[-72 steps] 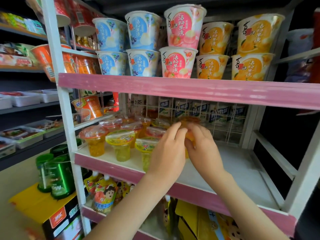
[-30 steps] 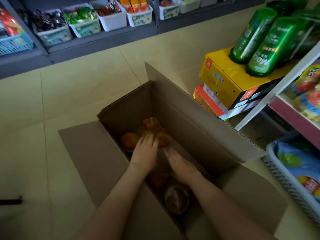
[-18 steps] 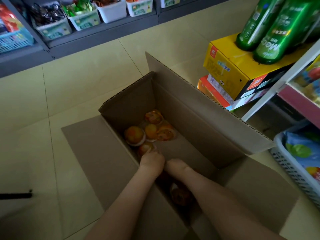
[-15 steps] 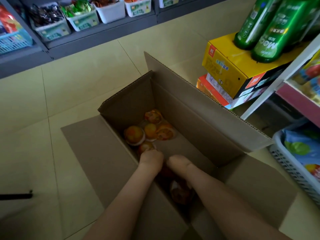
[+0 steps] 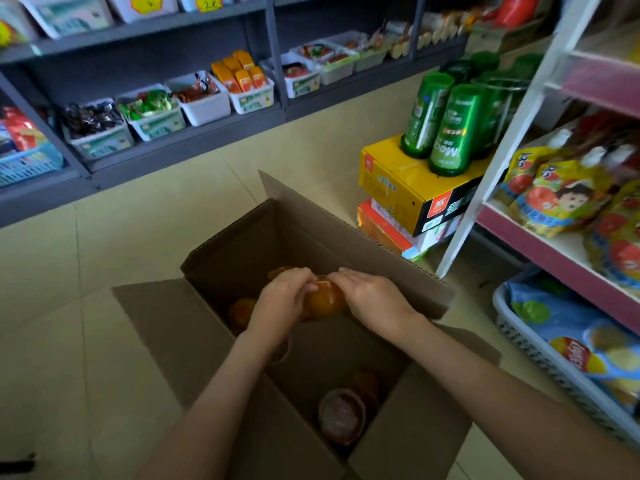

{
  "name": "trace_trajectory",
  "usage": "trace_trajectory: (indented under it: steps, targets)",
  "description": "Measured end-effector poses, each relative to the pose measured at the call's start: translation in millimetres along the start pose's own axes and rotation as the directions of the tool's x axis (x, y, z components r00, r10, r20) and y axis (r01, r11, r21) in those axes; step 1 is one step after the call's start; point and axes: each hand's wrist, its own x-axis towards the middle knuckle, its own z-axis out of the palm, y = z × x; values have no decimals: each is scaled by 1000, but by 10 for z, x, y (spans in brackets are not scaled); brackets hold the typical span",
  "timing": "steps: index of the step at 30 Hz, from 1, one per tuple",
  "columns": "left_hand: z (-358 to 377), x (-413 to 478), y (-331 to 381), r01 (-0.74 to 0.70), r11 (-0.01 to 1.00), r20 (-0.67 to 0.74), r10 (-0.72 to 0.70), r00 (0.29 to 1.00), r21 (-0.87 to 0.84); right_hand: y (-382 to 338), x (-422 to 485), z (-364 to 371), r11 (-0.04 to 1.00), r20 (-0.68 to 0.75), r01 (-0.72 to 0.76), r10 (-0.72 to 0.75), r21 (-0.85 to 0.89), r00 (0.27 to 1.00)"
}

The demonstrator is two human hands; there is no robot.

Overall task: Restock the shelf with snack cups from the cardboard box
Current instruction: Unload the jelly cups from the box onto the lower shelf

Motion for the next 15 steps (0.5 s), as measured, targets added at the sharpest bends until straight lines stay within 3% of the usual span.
trace_trajectory:
  steps: [3, 7, 10, 15]
  targets:
    - [-317, 212, 392, -79, 997, -154, 78, 985, -5, 39, -72, -440, 1000, -256, 3, -2, 6, 967]
    - [-741, 510, 1065, -242, 970, -365, 233, 902, 21, 82, -249, -1257, 997, -515, 14, 26, 74, 857]
    - [-1031, 689, 1693, -395, 919, -488, 351, 799, 14, 202, -513, -1902, 981, -568, 47, 69, 186, 820]
    - [-1164, 904, 2800, -584, 807, -634, 497, 593, 87, 321, -1216, -2828, 973, -602, 33, 114, 227, 790]
